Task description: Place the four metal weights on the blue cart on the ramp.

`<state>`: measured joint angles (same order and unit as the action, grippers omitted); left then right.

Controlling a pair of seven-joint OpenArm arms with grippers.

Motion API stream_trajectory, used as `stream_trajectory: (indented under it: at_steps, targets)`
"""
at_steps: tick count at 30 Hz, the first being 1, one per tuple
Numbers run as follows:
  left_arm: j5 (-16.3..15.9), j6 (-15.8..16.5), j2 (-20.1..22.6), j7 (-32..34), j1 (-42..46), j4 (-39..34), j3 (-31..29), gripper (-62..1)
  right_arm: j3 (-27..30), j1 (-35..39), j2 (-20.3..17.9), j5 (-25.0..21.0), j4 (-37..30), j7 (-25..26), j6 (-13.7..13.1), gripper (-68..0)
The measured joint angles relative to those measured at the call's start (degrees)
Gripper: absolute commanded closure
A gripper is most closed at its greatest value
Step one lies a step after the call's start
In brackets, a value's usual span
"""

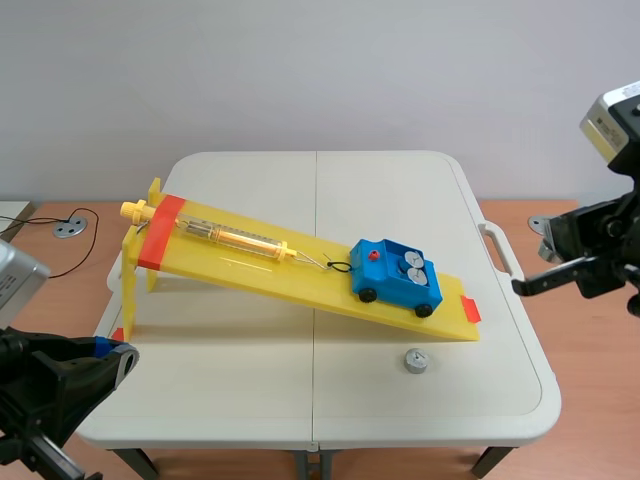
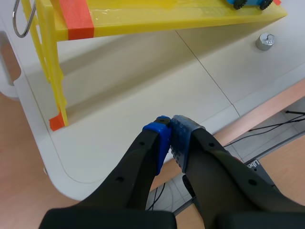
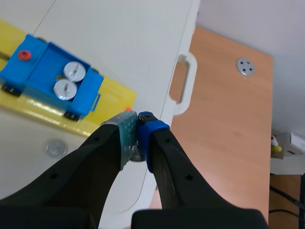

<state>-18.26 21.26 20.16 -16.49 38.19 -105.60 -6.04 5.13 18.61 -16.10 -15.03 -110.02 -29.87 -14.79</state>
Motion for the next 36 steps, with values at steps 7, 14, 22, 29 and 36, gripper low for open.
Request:
stream_trajectory:
  at_steps: [7, 14, 22, 29, 36]
  targets:
    - [0.00, 0.00, -0.02, 0.00, -0.11, 0.00, 0.00, -3.6, -1.27, -10.32, 2.71, 1.11, 11.10, 0.00, 0.04, -0.8]
    - [0.00, 0.00, -0.02, 0.00, -0.11, 0.00, 0.00, -3.6, -7.10, -17.57, 5.90, 4.87, 19.52, 0.42, 0.94, -0.8]
    - [0.00, 0.00, 0.00, 0.00, -0.11, 0.00, 0.00, -3.6, -13.57, -23.41, 9.60, 8.94, 27.43, 1.66, 1.86, -0.8]
    - [0.00, 0.00, 0.00, 0.00, -0.11, 0.00, 0.00, -3.6, -17.03, -24.79, 10.05, 10.84, 30.77, 2.99, 2.03, -0.8]
    - [0.00, 0.00, 0.00, 0.00, -0.11, 0.00, 0.00, -3.6, -19.71, -24.79, 10.05, 11.26, 32.00, 3.02, 1.99, -0.8]
